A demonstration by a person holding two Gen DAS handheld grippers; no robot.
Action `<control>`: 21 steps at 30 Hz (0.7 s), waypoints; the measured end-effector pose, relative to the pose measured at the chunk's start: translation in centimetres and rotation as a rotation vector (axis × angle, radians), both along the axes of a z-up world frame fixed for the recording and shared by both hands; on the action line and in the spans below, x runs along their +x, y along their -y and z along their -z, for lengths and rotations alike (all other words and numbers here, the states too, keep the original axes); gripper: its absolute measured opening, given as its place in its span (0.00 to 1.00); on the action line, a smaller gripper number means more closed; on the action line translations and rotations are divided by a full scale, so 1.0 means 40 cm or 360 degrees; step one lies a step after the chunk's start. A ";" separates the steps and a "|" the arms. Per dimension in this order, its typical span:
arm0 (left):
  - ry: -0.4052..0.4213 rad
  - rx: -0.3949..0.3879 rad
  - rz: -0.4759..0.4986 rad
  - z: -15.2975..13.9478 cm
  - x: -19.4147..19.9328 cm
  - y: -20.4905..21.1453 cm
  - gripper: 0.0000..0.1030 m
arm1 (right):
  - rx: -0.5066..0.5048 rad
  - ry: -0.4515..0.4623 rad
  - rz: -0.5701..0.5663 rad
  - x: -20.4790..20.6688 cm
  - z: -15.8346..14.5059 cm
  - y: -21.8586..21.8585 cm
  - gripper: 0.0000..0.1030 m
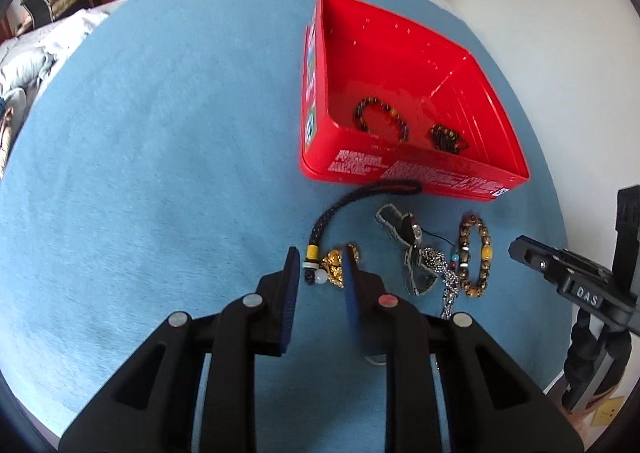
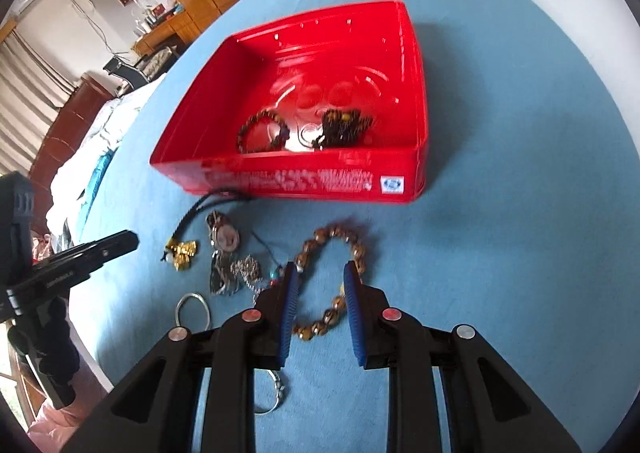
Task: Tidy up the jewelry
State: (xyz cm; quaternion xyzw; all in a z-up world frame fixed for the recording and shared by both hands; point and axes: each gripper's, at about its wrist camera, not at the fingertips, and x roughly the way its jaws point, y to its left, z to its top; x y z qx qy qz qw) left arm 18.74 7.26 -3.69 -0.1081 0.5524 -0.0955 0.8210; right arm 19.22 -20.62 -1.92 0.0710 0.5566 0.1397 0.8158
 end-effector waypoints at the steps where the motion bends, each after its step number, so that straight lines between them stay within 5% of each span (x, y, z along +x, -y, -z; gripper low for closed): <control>1: -0.0014 0.0000 -0.0001 0.009 0.005 0.006 0.19 | 0.0002 -0.0002 0.0000 0.001 0.002 -0.001 0.23; 21: -0.0182 0.0033 -0.0012 0.102 0.047 0.015 0.13 | 0.0024 -0.0049 -0.0025 0.016 0.037 -0.018 0.23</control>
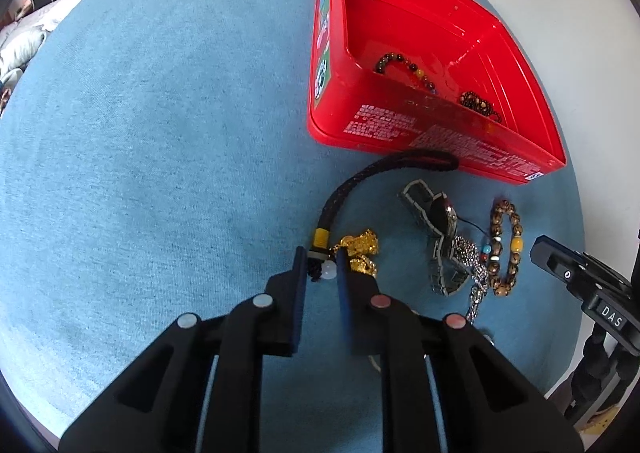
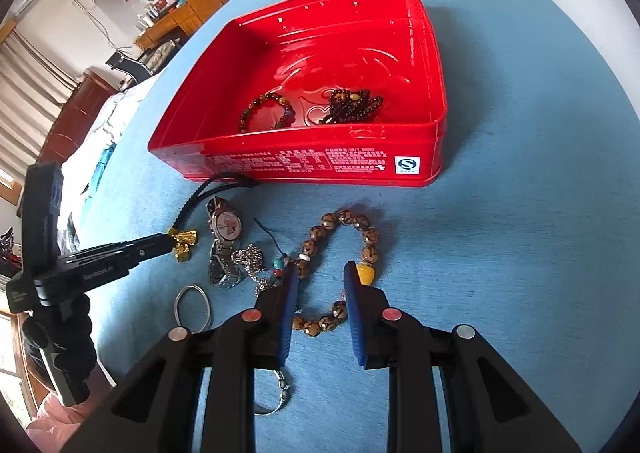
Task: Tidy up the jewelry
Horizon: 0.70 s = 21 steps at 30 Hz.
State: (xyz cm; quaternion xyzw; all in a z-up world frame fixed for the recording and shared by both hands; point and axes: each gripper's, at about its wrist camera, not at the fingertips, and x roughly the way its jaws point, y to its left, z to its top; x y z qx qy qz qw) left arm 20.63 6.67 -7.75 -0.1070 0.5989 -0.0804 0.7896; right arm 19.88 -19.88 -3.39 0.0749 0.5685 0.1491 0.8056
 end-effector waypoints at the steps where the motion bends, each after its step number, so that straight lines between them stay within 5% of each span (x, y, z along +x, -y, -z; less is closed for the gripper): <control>1: 0.0000 -0.0005 -0.0002 0.001 0.003 0.000 0.13 | -0.0001 0.0000 -0.0001 0.000 0.000 0.000 0.23; 21: 0.0083 -0.0104 0.0013 -0.020 0.036 -0.006 0.12 | -0.0002 -0.0023 0.0002 0.004 0.013 -0.006 0.23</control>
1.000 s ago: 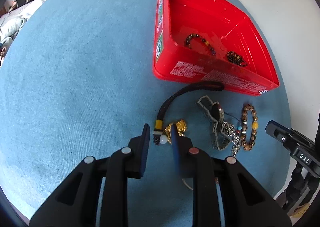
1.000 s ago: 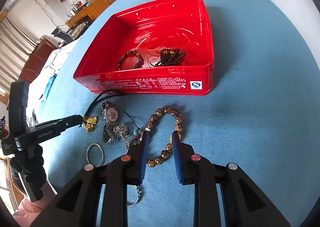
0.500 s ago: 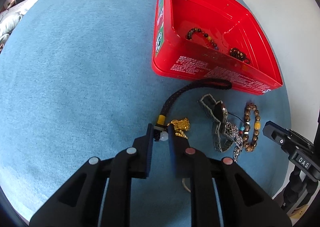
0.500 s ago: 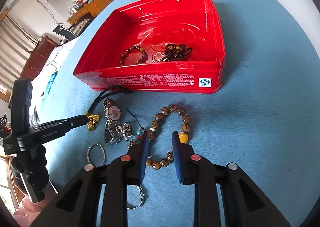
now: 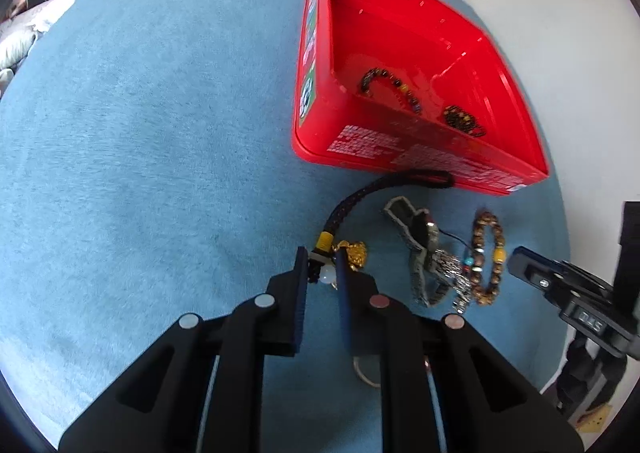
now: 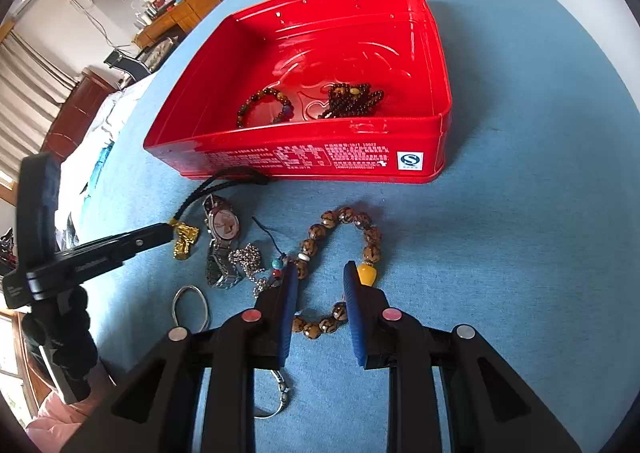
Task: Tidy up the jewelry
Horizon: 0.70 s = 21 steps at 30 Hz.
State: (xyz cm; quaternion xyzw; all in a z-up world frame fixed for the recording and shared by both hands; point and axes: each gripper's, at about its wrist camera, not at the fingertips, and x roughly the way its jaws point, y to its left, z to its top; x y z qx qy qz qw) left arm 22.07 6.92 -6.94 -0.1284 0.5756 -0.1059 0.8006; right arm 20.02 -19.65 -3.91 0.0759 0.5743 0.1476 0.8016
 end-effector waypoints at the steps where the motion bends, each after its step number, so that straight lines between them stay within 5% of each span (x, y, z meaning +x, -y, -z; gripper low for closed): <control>1: 0.0016 -0.0008 -0.0003 -0.010 -0.007 -0.006 0.11 | -0.0001 0.0001 -0.0001 0.001 -0.001 -0.001 0.23; 13: 0.0192 -0.0076 -0.0028 -0.104 -0.089 -0.051 0.00 | 0.0005 0.0001 -0.0060 -0.010 -0.008 -0.040 0.23; 21: 0.0062 -0.0039 0.0004 -0.036 -0.052 -0.025 0.01 | 0.0012 -0.0012 -0.0132 -0.016 -0.004 -0.093 0.23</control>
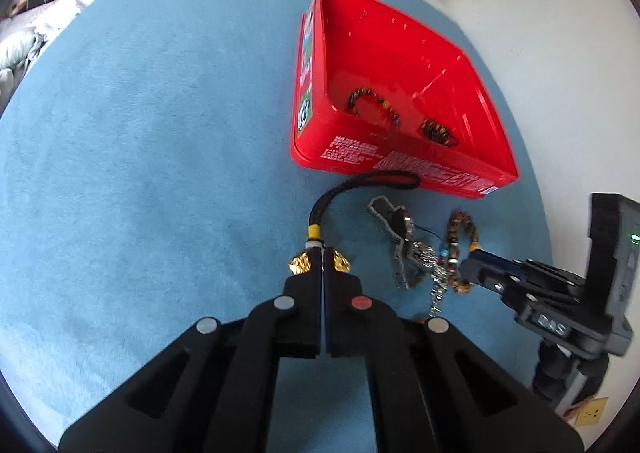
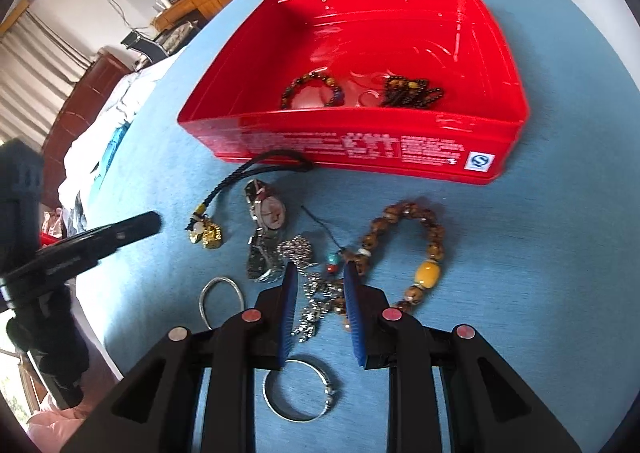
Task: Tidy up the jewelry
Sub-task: 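Grasp the black cord necklace with the left gripper while the right gripper grasps the gold pendant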
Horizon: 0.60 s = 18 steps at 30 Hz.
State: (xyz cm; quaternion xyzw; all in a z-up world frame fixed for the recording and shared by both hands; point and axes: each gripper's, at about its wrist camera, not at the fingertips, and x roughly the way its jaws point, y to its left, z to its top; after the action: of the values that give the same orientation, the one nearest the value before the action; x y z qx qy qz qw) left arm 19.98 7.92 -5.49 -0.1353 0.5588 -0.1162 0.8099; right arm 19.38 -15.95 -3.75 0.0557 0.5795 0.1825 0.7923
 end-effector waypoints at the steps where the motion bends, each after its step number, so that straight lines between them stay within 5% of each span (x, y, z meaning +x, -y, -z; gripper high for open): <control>1: -0.0012 0.0018 -0.0002 0.008 0.010 0.006 0.04 | -0.0002 0.0000 0.0000 -0.001 0.000 -0.001 0.23; 6: -0.0022 0.0088 0.0034 0.033 0.050 0.045 0.28 | -0.0015 -0.0010 0.0016 0.004 0.006 0.008 0.23; 9: -0.0061 0.0111 0.0076 0.055 0.067 0.066 0.26 | -0.0017 -0.0025 0.0027 0.013 0.015 0.012 0.23; 12: -0.0100 0.0157 0.0076 0.084 0.082 0.075 0.12 | -0.0014 -0.0031 0.0024 0.016 0.020 0.011 0.23; 18: -0.0087 0.0081 0.0026 0.077 0.074 0.043 0.09 | -0.0016 -0.0049 -0.0015 0.021 0.029 -0.017 0.23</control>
State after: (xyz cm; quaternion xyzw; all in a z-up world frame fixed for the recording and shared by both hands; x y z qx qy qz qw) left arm 22.96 6.22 -8.56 -0.1132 0.5845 -0.1049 0.7966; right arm 20.22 -15.25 -4.91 0.0518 0.5929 0.1826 0.7826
